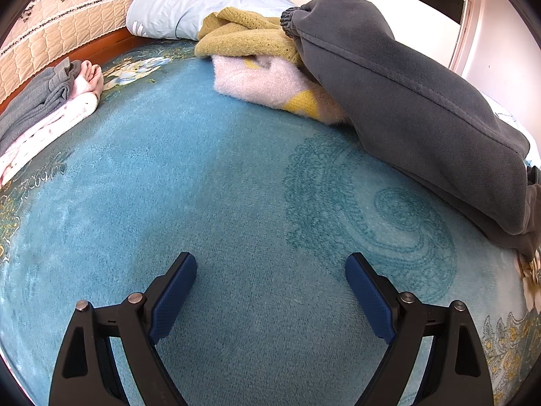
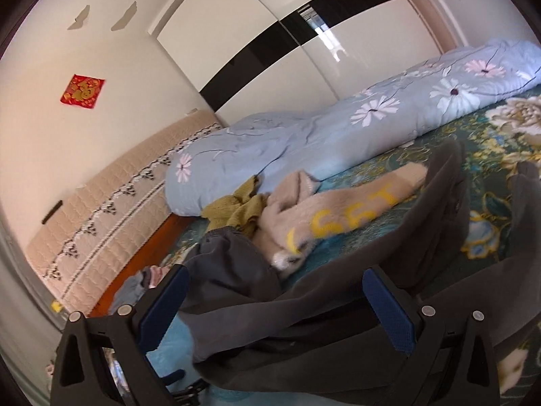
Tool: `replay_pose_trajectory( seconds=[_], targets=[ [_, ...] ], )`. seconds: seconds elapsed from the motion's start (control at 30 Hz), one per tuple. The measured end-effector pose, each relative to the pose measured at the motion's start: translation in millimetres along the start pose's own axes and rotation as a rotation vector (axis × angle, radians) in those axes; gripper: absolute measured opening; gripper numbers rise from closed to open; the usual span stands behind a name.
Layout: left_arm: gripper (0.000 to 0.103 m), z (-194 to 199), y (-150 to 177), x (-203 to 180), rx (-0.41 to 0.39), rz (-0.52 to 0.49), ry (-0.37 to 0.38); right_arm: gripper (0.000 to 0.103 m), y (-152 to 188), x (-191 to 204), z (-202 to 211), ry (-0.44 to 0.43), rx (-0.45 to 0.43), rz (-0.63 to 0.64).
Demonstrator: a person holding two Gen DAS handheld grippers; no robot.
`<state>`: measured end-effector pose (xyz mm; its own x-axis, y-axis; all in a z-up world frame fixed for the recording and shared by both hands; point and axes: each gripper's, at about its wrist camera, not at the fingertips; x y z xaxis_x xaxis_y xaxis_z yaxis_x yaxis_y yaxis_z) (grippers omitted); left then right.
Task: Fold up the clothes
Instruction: 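Grasp the sweatpants legs with the right tool while the left tool grasps the waistband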
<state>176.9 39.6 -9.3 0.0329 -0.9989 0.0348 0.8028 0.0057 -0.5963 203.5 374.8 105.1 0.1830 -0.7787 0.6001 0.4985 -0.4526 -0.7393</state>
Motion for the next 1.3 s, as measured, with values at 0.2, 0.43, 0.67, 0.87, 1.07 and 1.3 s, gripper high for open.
replay_pose_trajectory(
  seconds=[0.2, 0.43, 0.67, 0.87, 1.07, 1.3],
  targets=[
    [0.094, -1.3, -0.5, -2.6, 0.006, 0.022, -0.043, 0.103, -16.8, -30.7, 12.0, 0.115, -0.041, -0.11],
    [0.093, 5.9, -11.9, 10.7, -0.01, 0.065, 0.036, 0.103, -70.3, -90.4, -26.9, 0.405, 0.043, -0.268],
    [0.092, 41.1, -76.5, 38.9, -0.178, 0.083, 0.059, 0.079, -79.2, -131.1, -71.0, 0.504, 0.147, -0.402],
    [0.092, 51.8, -146.5, 43.6, -0.168, 0.137, 0.223, 0.015, -60.2, -141.2, -70.9, 0.375, 0.174, -0.485],
    [0.092, 39.7, -197.7, 10.2, -0.087, 0.15, 0.307, 0.01, -40.9, -107.5, 9.0, 0.198, 0.034, -0.399],
    [0.092, -15.6, -218.6, -34.7, 0.026, 0.134, 0.153, 0.01, 8.1, -101.2, 73.8, 0.191, -0.09, -0.364]
  ],
)
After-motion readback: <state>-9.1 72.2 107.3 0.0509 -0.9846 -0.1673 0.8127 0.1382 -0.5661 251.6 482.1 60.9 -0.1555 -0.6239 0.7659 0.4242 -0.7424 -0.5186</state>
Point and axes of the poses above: each gripper's, at about its wrist camera, not at the fingertips, and z roughly against the way its jaws point, x to its left, y to its underside, and after that the axes turned 7 degrees about -y, right-handed
